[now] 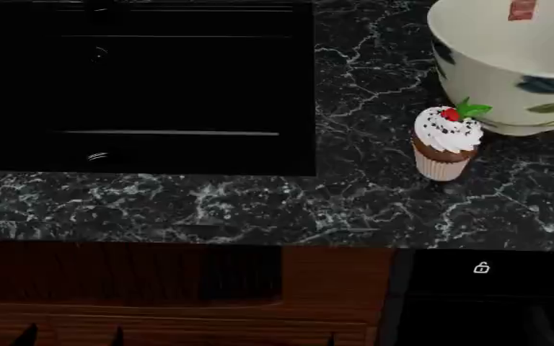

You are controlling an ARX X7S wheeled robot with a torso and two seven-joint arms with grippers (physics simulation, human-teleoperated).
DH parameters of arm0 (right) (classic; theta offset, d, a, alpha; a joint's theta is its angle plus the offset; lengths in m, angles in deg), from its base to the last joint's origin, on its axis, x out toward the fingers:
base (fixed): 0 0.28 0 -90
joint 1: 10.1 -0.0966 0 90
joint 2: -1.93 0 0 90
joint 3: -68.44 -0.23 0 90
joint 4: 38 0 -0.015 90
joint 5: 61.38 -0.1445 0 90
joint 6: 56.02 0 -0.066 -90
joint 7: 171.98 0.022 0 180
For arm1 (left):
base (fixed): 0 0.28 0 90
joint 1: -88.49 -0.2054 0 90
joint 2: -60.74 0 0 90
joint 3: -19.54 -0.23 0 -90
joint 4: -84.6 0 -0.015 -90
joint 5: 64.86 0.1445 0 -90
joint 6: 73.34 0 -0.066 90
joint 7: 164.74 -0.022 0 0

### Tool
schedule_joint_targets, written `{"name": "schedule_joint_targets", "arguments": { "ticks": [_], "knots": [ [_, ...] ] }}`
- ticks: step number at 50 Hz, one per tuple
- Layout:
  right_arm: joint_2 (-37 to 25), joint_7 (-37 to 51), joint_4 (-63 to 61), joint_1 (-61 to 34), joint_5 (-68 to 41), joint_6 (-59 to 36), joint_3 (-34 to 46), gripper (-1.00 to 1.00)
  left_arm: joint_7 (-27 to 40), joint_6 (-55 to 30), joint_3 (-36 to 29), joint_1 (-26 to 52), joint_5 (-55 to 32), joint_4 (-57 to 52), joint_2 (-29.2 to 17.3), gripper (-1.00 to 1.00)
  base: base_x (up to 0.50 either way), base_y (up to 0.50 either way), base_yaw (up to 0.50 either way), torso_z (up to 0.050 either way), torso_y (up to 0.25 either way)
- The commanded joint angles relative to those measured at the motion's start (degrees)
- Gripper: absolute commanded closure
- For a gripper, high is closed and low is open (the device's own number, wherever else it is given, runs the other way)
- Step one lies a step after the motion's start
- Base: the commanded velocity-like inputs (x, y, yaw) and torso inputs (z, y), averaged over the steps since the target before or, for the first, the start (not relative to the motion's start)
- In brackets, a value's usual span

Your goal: Pick up the bowl with cake and place it on the tray. Pick up the cupcake and place it on the tray.

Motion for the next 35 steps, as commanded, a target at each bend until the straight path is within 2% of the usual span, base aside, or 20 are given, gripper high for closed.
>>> {"name": "schedule_joint_targets", "arguments": {
  "ticks": [1, 11, 22, 25, 26, 30, 32, 34, 35],
  "knots": [
    [-2.19, 2.65, 0.15, -0.09, -2.19, 0.16, 2.66, -1.00, 0.64, 0.00, -0.64, 0.00, -0.56, 0.00, -0.57, -1.00, 0.00, 0.00, 0.00, 0.000, 0.000],
    [-3.48, 5.00, -0.94, -0.21, -1.82, -0.76, 3.99, -1.00, 6.76, 1.54, -3.45, -0.42, 1.81, -0.48, -2.15, -1.00, 0.00, 0.00, 0.00, 0.000, 0.000],
    [-4.30, 6.51, -3.20, 0.63, -2.08, -0.90, 5.15, -1.00, 9.16, -0.50, -4.60, -0.79, 1.23, -2.80, -3.26, -1.00, 0.00, 0.00, 0.00, 0.000, 0.000],
    [-4.36, 6.66, -3.47, 0.68, -2.06, -1.07, 5.27, -1.00, 8.94, -0.76, -4.80, -0.87, 0.96, -3.05, -3.45, -1.00, 0.00, 0.00, 0.00, 0.000, 0.000],
    [-1.14, 3.25, -4.17, 1.00, 1.18, -1.63, 2.06, -1.00, 4.87, -0.20, -1.50, -1.47, 2.96, -3.32, -0.67, -1.00, 0.00, 0.00, 0.00, 0.000, 0.000],
    [-1.73, 5.15, -5.41, 1.16, 0.33, -2.64, 2.27, -1.00, 5.81, -5.38, -1.69, -2.54, -0.32, -7.24, -1.27, -1.00, 0.00, 0.00, 0.00, 0.000, 0.000],
    [-1.98, 5.94, -6.13, 1.44, 0.38, -2.91, 2.66, -1.00, 3.51, -9.30, -2.56, -2.00, -2.72, -8.00, -2.16, -1.00, 0.00, 0.00, 0.00, 0.000, 0.000],
    [-2.17, 6.99, -9.46, 2.20, 1.22, -5.31, 3.34, -1.00, 10.04, -5.02, -2.52, -2.43, 1.54, -7.34, -1.07, -1.00, 0.00, 0.00, 0.00, 0.000, 0.000],
    [-2.30, 7.27, -10.10, 2.23, 1.26, -6.03, 3.51, -1.00, 10.20, -4.38, -2.87, -2.67, 1.20, -7.75, -1.34, -1.00, 0.00, 0.00, 0.00, 0.000, 0.000]
  ]
}}
